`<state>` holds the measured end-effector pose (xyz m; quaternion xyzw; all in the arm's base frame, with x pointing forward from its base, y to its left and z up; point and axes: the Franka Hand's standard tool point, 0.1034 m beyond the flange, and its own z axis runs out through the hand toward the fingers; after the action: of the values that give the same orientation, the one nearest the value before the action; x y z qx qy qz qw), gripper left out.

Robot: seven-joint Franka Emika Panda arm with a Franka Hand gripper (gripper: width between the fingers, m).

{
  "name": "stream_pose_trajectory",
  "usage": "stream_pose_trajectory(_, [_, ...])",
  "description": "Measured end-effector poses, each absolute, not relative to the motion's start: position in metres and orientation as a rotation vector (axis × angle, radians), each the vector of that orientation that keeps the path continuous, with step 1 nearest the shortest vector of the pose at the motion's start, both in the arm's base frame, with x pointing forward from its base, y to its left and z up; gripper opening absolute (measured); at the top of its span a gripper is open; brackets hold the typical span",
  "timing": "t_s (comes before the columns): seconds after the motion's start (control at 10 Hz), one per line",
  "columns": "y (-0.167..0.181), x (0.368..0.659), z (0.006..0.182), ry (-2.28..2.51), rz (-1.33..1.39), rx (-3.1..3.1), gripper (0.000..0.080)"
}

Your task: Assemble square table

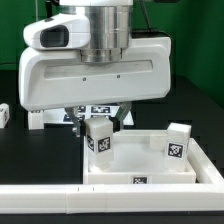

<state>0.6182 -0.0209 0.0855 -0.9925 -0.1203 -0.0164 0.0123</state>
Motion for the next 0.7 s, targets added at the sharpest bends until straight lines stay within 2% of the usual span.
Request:
stream_pose_trajectory(0.3, [-0.021, 0.618, 0.085, -0.275, -0.051, -3.101, 0.0286])
stream_pose_trajectory(0.7, [-0.0244, 0.6157, 0.0839, 0.601, -0.138, -3.024, 0.0287])
